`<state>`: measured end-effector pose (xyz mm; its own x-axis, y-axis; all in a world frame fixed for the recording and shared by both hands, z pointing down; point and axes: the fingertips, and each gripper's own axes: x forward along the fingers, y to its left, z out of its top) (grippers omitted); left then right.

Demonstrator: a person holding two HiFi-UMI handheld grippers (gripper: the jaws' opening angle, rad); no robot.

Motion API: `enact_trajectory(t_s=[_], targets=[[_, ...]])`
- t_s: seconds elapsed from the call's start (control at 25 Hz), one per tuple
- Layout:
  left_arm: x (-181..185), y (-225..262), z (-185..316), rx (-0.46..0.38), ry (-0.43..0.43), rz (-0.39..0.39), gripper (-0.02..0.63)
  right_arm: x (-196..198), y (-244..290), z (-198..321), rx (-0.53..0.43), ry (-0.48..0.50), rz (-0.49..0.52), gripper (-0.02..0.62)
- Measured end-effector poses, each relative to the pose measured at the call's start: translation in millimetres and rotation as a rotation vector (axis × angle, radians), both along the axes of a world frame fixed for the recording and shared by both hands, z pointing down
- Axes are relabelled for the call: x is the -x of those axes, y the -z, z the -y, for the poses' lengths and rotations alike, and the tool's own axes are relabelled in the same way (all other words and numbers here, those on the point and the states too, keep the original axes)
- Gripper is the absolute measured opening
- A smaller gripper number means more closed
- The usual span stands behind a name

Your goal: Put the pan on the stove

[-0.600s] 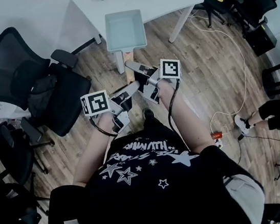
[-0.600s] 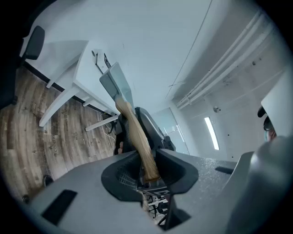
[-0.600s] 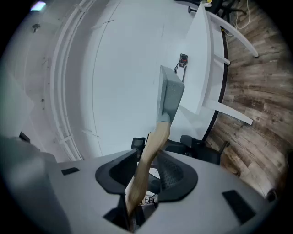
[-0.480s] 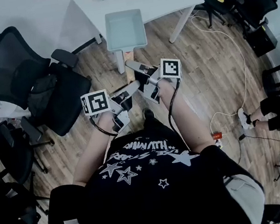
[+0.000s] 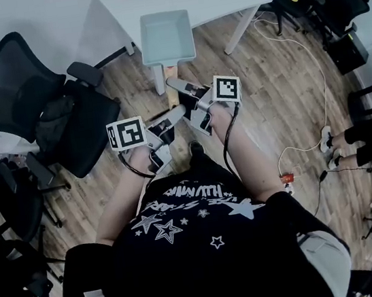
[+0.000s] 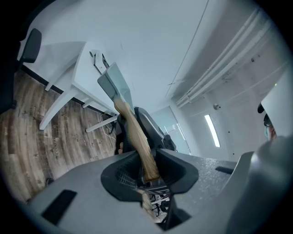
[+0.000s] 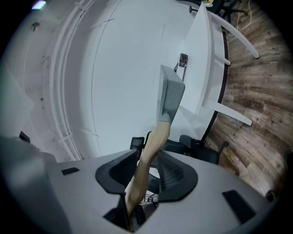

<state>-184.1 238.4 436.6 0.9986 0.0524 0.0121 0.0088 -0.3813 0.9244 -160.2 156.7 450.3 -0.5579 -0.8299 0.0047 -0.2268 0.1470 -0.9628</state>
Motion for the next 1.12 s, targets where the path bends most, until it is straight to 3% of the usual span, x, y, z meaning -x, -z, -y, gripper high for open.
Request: enact_trajectory(t_s=[0.36, 0.72, 0.92, 1.12], targets=[[-6, -6, 5, -0.001, 0.017, 0.007, 0.107, -6, -7, 5, 0.004, 0.013, -0.002, 0.137], [-54, 0, 34, -0.016, 0.067, 0.019, 0.107, -50, -1, 35, -0.010, 0.059, 0.019, 0.137], [-107, 2, 57, -0.016, 0.090, 0.031, 0.107, -100, 2, 59, -0.011, 0.100, 0.009, 0.138], [-115, -1, 60, -0.025, 0.112, 0.032, 0.107, -105, -1, 63, -0.021, 0.126, 0.008, 0.138]])
